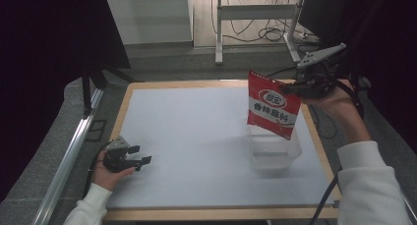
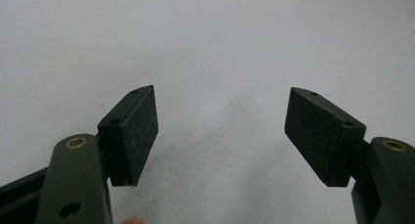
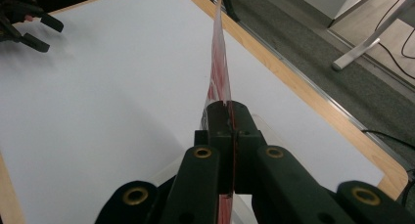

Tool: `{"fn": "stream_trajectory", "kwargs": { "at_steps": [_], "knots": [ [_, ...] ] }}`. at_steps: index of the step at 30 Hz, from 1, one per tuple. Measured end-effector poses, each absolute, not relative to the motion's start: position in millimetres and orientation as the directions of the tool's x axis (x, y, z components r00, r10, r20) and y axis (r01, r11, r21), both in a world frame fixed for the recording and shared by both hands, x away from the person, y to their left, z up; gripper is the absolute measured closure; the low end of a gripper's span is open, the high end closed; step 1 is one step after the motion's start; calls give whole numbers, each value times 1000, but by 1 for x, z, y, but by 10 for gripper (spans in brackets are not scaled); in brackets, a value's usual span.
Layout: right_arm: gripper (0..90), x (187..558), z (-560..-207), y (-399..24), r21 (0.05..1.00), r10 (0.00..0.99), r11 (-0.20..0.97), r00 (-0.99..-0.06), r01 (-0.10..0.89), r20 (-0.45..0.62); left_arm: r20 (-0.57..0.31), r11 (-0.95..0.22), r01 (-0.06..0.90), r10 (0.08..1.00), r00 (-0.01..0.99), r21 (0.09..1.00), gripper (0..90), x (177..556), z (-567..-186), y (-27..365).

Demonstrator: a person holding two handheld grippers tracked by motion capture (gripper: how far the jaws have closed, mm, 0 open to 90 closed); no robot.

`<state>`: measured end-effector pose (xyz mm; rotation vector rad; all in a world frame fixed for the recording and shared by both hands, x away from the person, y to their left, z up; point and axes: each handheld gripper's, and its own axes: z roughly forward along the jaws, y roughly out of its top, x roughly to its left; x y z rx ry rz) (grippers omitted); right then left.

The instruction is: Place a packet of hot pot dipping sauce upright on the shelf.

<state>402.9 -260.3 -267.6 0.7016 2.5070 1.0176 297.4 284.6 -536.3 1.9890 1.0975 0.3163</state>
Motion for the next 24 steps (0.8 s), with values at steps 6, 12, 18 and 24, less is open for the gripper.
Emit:
{"fn": "stream_trajectory", "kwargs": {
  "at_steps": [6, 12, 18, 24],
  "knots": [
    [892, 403, -268, -266, 719, 559, 619, -820, 315, -122, -147, -294, 586, 795, 589, 755, 278, 297, -538, 283],
    [892, 405, -272, -269, 716, 549, 629, -826, 303, -132, -145, -296, 586, 796, 588, 754, 277, 298, -538, 281],
    [891, 413, -279, -267, 704, 529, 650, -835, 287, -148, -141, -298, 586, 797, 587, 753, 277, 297, -539, 281],
    [890, 420, -290, -271, 703, 524, 648, -841, 293, -133, -140, -299, 586, 798, 586, 753, 277, 297, -539, 281]
  ]
}}
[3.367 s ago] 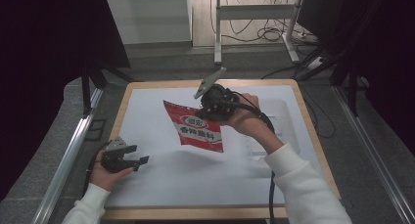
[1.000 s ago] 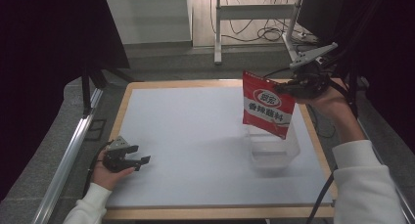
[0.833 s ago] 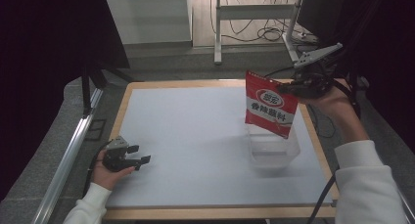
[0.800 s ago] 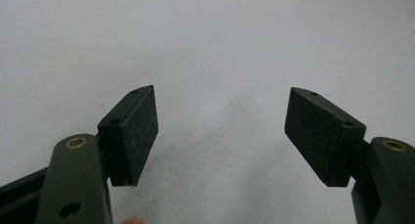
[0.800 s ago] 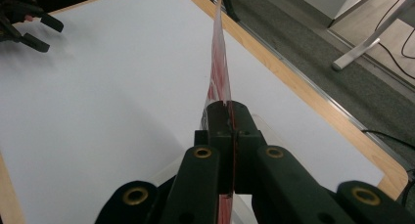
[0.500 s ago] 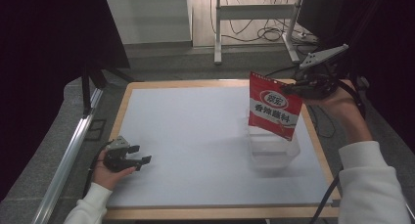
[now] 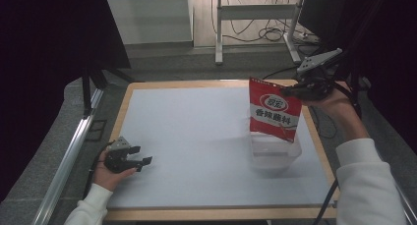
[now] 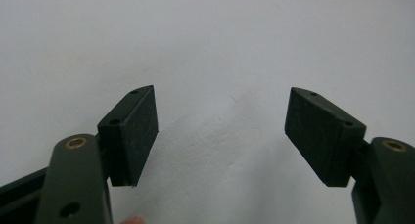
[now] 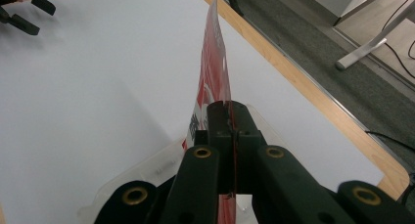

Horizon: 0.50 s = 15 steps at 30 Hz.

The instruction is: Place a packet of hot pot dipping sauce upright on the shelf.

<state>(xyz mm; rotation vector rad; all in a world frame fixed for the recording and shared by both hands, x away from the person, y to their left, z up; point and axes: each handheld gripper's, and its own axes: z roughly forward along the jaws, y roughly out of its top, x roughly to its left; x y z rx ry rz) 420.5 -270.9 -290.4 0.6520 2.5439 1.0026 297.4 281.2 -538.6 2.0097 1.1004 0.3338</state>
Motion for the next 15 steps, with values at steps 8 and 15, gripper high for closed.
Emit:
{"fn": "stream_trajectory", "kwargs": {
  "at_steps": [8, 15],
  "knots": [
    [889, 422, -307, -277, 711, 530, 633, -841, 306, -111, -136, -305, 585, 796, 590, 752, 277, 297, -538, 281],
    [888, 420, -321, -281, 729, 546, 601, -834, 326, -77, -134, -308, 583, 795, 592, 752, 277, 297, -538, 281]
  ]
}}
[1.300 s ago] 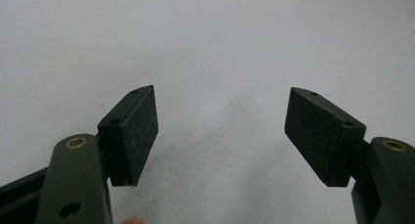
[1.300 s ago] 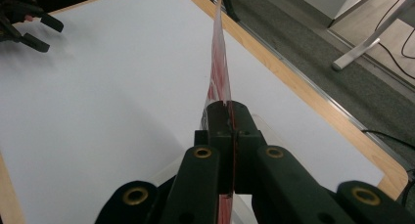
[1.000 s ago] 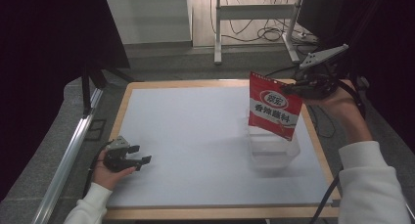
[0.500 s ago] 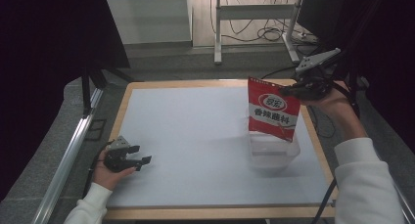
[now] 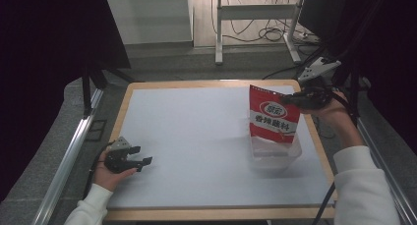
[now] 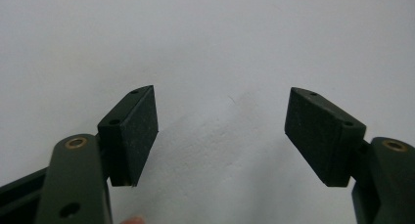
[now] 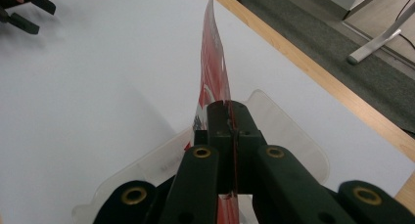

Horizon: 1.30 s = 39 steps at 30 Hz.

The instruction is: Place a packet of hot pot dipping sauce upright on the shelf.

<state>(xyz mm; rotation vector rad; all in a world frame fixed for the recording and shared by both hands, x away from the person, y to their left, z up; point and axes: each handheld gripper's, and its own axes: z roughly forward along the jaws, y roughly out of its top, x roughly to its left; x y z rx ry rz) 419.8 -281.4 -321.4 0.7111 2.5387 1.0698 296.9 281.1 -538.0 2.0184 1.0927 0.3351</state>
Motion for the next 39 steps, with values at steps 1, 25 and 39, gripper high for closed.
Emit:
{"fn": "stream_trajectory", "kwargs": {
  "at_steps": [1, 25, 39],
  "knots": [
    [888, 420, -322, -283, 730, 549, 600, -832, 328, -78, -133, -308, 583, 795, 592, 752, 277, 297, -538, 281],
    [395, 365, -304, -197, 828, 618, 513, -767, 227, -173, -137, -302, 574, 790, 597, 761, 276, 294, -535, 280],
    [346, 336, -364, -142, 859, 528, 443, -849, 257, -18, -138, -292, 564, 789, 598, 772, 276, 291, -532, 279]
  ]
}}
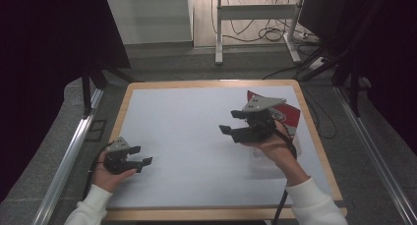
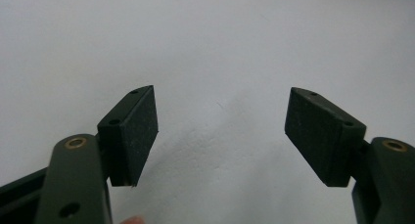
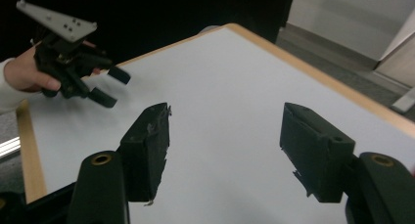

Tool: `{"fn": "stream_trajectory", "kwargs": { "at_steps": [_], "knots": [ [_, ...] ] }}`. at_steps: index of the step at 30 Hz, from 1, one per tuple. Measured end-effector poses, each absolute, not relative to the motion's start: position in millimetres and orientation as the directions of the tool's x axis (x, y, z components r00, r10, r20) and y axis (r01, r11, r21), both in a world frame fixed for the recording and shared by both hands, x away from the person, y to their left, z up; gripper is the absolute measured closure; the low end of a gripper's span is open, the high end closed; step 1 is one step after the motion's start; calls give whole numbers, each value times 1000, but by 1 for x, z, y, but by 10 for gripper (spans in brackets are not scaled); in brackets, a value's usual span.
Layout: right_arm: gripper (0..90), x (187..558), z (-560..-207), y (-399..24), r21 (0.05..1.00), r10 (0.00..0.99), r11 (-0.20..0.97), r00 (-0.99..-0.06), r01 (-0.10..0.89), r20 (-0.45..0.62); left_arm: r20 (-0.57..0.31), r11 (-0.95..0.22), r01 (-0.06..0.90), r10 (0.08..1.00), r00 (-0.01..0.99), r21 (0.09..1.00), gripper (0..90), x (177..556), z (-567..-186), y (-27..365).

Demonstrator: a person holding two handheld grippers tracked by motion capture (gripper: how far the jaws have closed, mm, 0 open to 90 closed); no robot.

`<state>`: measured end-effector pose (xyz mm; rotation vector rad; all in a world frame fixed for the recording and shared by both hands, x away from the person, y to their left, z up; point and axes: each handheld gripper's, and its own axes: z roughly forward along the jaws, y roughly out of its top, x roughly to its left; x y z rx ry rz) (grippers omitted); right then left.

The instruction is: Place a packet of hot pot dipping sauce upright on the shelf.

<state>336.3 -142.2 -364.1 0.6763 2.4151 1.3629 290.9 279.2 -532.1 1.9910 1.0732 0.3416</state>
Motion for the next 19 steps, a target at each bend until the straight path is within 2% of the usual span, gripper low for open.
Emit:
{"fn": "stream_trajectory", "kwargs": {
  "at_steps": [11, 19],
  "knots": [
    [325, 320, -427, -126, 826, 529, 451, -847, 339, 59, -115, -313, 550, 785, 609, 774, 276, 286, -532, 272],
    [283, 315, -439, -124, 824, 547, 445, -835, 350, 59, -105, -316, 539, 784, 612, 781, 276, 285, -532, 271]
  ]
}}
